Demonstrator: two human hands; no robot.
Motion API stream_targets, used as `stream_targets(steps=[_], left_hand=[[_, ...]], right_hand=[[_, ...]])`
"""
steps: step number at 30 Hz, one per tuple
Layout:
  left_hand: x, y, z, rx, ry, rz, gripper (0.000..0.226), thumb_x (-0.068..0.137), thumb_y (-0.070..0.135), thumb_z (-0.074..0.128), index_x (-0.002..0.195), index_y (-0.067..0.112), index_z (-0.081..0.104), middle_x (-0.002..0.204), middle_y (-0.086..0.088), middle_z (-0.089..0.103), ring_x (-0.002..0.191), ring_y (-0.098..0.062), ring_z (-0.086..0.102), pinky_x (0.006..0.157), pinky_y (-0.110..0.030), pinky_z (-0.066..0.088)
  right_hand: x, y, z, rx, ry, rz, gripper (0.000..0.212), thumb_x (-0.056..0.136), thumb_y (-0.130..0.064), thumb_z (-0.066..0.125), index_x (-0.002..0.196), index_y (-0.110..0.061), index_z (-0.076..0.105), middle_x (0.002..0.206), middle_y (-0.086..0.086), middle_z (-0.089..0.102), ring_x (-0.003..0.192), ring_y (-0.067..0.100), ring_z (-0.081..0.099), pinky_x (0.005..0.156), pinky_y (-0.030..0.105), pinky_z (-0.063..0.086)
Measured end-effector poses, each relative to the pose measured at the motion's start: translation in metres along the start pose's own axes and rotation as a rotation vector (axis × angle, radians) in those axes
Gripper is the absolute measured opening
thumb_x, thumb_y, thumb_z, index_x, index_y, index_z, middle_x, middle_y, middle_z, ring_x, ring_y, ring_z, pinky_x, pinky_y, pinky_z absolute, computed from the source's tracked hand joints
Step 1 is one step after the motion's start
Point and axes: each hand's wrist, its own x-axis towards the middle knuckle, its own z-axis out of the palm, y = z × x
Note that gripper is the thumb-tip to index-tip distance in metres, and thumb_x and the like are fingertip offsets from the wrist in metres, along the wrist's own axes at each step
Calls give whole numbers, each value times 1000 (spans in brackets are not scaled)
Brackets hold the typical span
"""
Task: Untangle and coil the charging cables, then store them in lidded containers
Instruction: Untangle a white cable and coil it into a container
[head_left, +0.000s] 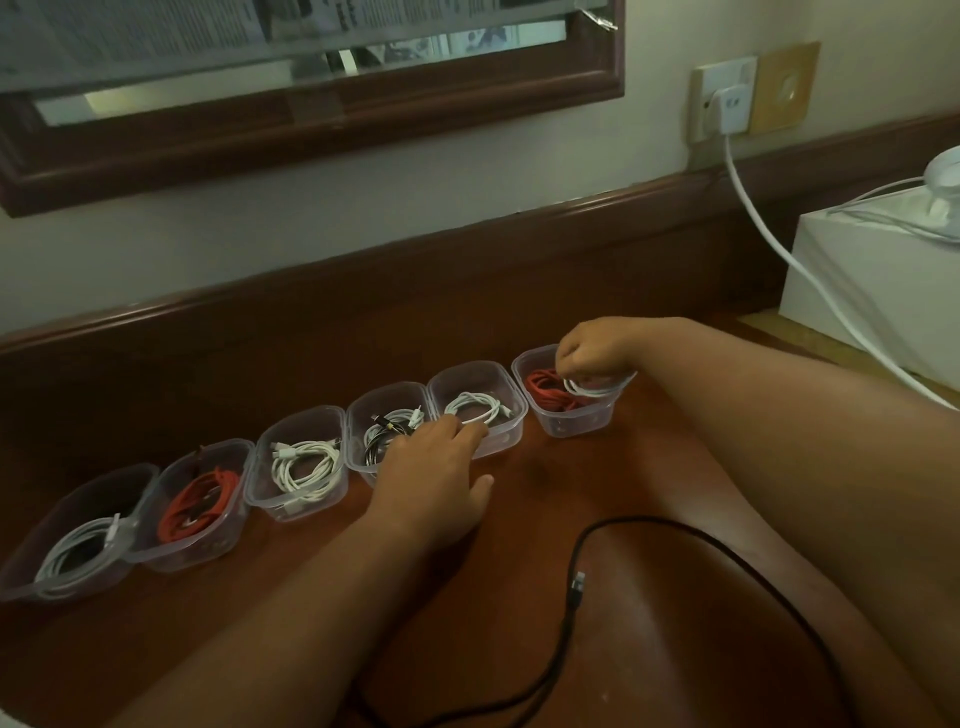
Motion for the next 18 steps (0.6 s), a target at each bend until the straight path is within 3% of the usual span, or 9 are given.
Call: stream_targets(steps=[5, 7, 9, 11, 14, 16, 18], left_hand=[[1, 0, 2, -5, -2, -8, 60, 92, 55, 50, 146, 32, 35, 139, 6, 46, 127, -17, 46, 104, -42, 41], [2, 0, 3, -3, 3, -11, 59, 92, 56, 50, 145, 32, 36, 138, 6, 47, 127, -16, 46, 104, -42, 41], [2, 1, 4, -2, 5, -13, 58, 92, 56, 50, 144, 32, 37, 137, 6, 47, 126, -16, 46, 104, -42, 41], [3, 1, 4, 2, 10, -12, 58, 92, 55, 50, 144, 32, 37, 137, 6, 48, 126, -16, 46, 103, -42, 41], [3, 1, 4, 6, 12, -14, 58, 92, 55, 49, 144, 32, 37, 136, 6, 48, 125, -16, 47, 103, -42, 42], [2, 0, 5, 9, 13, -14, 58, 92, 55, 49, 144, 32, 38, 136, 6, 49, 125, -16, 48, 102, -42, 42], [3, 0, 5, 11, 11, -13, 58, 92, 55, 49, 143, 32, 38, 135, 6, 49, 124, -16, 48, 101, -42, 43]], right_hand=[[0, -4, 3, -63, -116, -5, 35, 91, -29, 61, 126, -27, 65, 122, -3, 59, 110, 19, 57, 91, 34, 49], [4, -5, 3, -49, -169, 42, 35, 85, -33, 60, 118, -25, 68, 117, -2, 64, 103, 20, 61, 90, 36, 51], [9, -4, 4, 69, -197, 120, 31, 80, -40, 60, 100, -18, 70, 100, 4, 69, 83, 21, 65, 76, 35, 53], [12, -4, 7, 104, -156, 136, 34, 85, -48, 62, 98, -17, 67, 94, 4, 68, 81, 20, 64, 71, 34, 50], [18, -2, 16, -105, -62, 116, 37, 86, -56, 63, 99, -22, 64, 97, -1, 63, 89, 20, 61, 81, 36, 48], [14, -4, 18, -213, -48, 86, 23, 86, -49, 66, 90, -27, 63, 99, -2, 64, 94, 19, 60, 90, 39, 47], [7, -6, 18, -244, -72, 67, 16, 87, -40, 68, 93, -26, 66, 106, -3, 65, 100, 19, 59, 97, 42, 46]])
